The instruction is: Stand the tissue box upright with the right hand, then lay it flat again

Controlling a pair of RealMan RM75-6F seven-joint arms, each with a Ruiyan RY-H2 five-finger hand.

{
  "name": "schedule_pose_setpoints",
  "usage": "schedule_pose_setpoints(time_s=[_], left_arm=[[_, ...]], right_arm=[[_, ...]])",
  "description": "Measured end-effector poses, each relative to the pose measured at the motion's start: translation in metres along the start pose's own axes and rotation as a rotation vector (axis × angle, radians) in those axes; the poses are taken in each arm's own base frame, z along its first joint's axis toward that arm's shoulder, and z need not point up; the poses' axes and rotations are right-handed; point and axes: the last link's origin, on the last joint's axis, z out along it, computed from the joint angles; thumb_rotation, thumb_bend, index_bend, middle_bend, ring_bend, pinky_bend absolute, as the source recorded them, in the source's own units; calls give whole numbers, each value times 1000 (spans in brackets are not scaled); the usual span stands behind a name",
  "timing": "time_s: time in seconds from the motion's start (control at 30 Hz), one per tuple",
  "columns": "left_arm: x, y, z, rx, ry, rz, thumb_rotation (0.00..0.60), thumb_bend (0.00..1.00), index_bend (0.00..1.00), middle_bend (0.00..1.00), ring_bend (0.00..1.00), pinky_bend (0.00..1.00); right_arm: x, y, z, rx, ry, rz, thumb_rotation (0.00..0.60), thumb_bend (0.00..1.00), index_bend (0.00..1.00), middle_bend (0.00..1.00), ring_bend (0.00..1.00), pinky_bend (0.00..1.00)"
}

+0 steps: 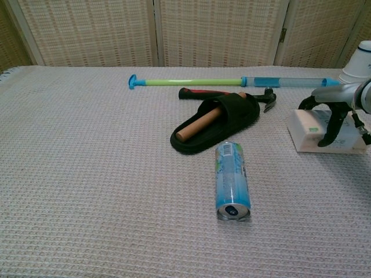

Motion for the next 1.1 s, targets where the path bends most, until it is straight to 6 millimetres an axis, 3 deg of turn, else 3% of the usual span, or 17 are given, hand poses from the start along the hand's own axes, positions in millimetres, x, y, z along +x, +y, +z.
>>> schedule_pose_setpoints(time_s=[0.2,0.4,0.6,0.9,1.1], left_arm=[[0,0,0,1,2,-1,600,531,251,0,0,202],[0,1,0,-2,-1,1,600,532,251,0,0,201],[0,1,-1,-3,2,-1,600,532,251,0,0,201],[-2,4,-1,-12,-5,11,600,532,251,0,0,201],[-3,5,-1,-11,-7,16,600,531,251,0,0,200]], right_arm=[[1,0,0,7,28,-1,600,125,278,226,171,0],[3,-1,-3,40,79,14,600,126,379,307,253,0],[2,-1,-10,100,125,140,600,125,421,343,302,0],[-1,15,-21,258,181,715,600,126,436,367,332,0],[-6,41,-22,449,200,1076,600,125,436,367,332,0]])
